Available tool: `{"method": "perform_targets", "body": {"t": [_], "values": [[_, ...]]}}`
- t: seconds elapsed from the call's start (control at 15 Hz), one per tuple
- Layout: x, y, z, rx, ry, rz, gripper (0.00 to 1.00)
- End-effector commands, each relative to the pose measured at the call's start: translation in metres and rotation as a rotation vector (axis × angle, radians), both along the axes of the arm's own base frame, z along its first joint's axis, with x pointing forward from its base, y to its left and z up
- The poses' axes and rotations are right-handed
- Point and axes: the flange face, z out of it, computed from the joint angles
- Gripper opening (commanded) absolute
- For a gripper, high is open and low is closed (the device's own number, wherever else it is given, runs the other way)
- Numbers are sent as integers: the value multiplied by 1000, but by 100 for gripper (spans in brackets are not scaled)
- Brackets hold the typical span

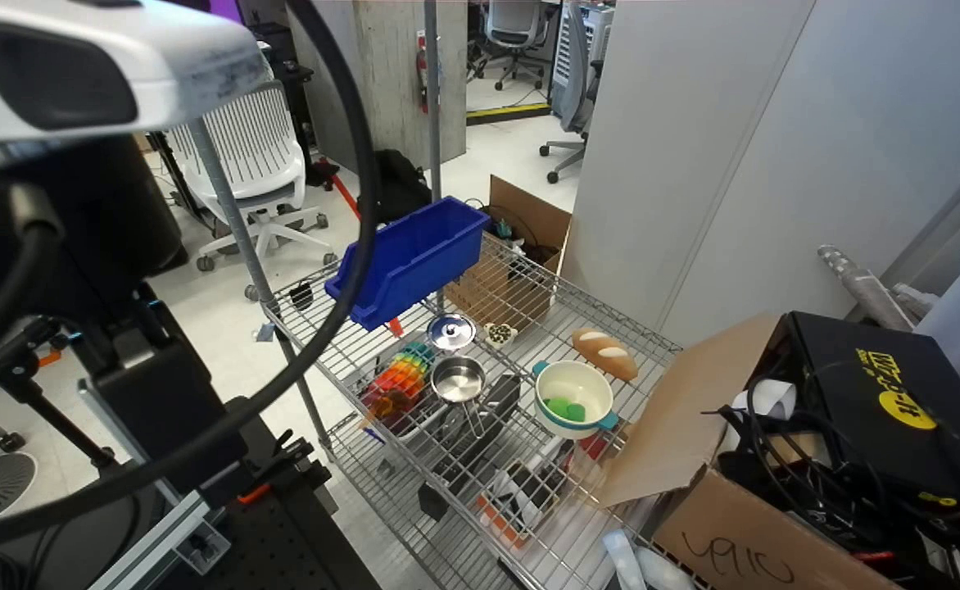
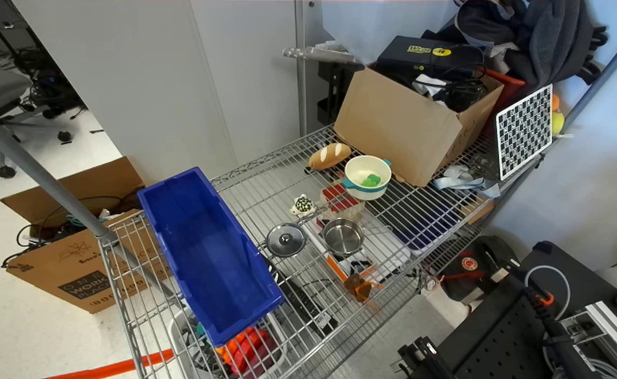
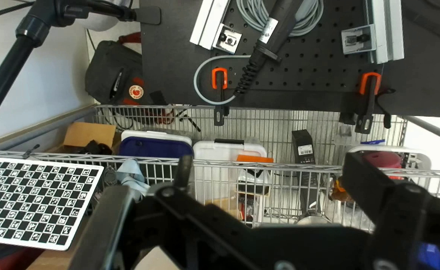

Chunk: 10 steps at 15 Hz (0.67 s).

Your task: Put the turtle toy in the pot

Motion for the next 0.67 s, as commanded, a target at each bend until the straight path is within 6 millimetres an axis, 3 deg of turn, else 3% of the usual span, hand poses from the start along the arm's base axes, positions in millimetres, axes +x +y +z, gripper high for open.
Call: {"method": "perform_targets", "body": {"t": [0.0,0.27,0.6], "values": [[25,6,-5,8,29,-42,100],[61,14,-21,38,38,-71,100],[150,48,-63,273,-46,-175,100]]}}
